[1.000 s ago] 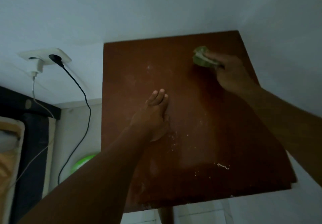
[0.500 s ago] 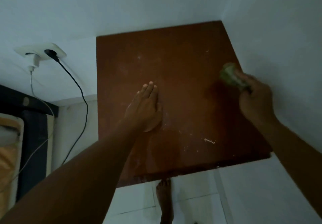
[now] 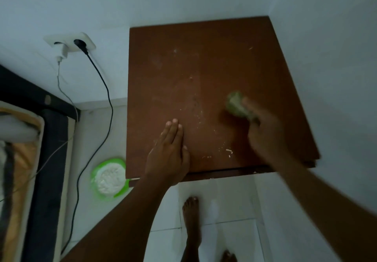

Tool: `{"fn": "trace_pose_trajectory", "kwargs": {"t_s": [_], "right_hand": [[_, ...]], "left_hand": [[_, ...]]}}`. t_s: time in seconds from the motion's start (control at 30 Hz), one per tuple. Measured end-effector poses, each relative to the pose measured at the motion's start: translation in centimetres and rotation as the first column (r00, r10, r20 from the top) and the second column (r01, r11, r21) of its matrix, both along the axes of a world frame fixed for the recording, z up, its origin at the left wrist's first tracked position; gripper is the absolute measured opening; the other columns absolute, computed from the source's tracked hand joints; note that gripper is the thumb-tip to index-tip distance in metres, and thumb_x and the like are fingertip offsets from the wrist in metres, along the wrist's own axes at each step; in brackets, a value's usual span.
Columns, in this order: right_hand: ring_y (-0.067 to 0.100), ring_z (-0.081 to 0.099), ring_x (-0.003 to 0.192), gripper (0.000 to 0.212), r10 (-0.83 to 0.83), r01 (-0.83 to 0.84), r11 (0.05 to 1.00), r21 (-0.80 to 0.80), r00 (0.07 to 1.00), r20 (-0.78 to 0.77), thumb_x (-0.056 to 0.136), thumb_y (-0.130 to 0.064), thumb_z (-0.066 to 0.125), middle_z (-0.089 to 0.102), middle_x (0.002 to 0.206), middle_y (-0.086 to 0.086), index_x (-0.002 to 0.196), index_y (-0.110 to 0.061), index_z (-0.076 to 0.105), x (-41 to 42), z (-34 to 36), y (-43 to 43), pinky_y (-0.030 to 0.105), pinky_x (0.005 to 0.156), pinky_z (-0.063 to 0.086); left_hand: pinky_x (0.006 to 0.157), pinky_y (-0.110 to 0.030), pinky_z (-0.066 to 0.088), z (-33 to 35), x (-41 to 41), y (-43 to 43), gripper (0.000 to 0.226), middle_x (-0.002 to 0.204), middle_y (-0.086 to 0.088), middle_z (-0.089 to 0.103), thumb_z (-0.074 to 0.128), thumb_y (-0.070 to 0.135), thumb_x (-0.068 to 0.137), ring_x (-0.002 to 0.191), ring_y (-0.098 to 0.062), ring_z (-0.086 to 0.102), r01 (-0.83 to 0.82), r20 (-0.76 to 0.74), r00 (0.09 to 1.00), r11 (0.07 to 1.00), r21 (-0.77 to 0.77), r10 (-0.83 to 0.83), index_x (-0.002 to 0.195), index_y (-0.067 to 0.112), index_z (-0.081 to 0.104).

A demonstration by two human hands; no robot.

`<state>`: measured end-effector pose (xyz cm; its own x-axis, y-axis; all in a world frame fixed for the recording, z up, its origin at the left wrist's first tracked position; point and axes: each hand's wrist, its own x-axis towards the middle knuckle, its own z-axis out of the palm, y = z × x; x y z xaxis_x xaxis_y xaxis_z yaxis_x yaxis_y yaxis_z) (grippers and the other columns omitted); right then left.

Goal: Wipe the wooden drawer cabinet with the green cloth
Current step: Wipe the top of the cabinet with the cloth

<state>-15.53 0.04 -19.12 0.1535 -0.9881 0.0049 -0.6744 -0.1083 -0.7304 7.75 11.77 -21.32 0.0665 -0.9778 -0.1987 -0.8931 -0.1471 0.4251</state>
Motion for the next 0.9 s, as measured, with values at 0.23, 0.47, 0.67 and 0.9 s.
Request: {"fn": "trace_pose_trajectory", "kwargs": {"t_s": [0.23, 0.47, 0.67, 0.9], "right_hand": [[0.026, 0.053, 0.129, 0.046, 0.276, -0.290, 0.955, -0.064, 0.946, -0.168, 0.088, 0.008, 0.045, 0.059, 0.136, 0.013, 0.126, -0.008, 0.064, 1.8, -1.8, -1.3, 0.030, 0.113, 0.034], [0.001, 0.056, 0.120, 0.054, 0.562, -0.562, 0.827, -0.010, 0.827, 0.029, 0.079, 0.012, 0.048, 0.061, 0.125, -0.008, 0.122, -0.017, 0.066, -2.2, 0.7, 10.7, 0.027, 0.104, 0.049], [0.018, 0.055, 0.123, 0.052, 0.232, -0.239, 0.968, -0.073, 0.968, -0.093, 0.083, 0.017, 0.054, 0.061, 0.132, 0.008, 0.127, -0.010, 0.062, 0.5, 0.9, -1.7, 0.017, 0.107, 0.035], [0.007, 0.056, 0.124, 0.049, 0.553, -0.553, 0.833, -0.018, 0.831, 0.060, 0.081, 0.008, 0.049, 0.063, 0.128, -0.004, 0.120, -0.015, 0.068, -0.3, -0.4, 12.0, 0.031, 0.106, 0.047]], "left_hand": [[0.123, -0.049, 0.019, -0.1, 0.2, -0.2, 0.071, 0.167, -0.004, 0.009, 0.021, 0.042, 0.093, 0.154, -0.020, 0.004, -0.018, -0.011, 1.000, 0.999, 0.041, 0.018, 0.157, 0.011, 0.020], [0.123, -0.050, 0.016, 1.5, -0.1, -0.9, 0.060, 0.168, -0.002, 0.001, 0.029, 0.033, 0.104, 0.154, -0.018, -0.002, -0.038, -0.029, 0.999, 0.986, 0.161, 0.043, 0.158, 0.014, 0.014], [0.124, -0.045, 0.013, 1.2, -0.3, -1.1, 0.060, 0.168, -0.003, 0.002, 0.030, 0.032, 0.103, 0.154, -0.018, -0.001, -0.055, 0.002, 0.998, 0.987, 0.153, 0.055, 0.158, 0.013, 0.015], [0.124, -0.040, 0.014, 2.5, 0.0, -1.1, 0.057, 0.168, -0.002, 0.007, 0.029, 0.032, 0.105, 0.154, -0.016, 0.002, -0.028, -0.004, 1.000, 0.983, 0.180, 0.029, 0.157, 0.015, 0.020]]}}
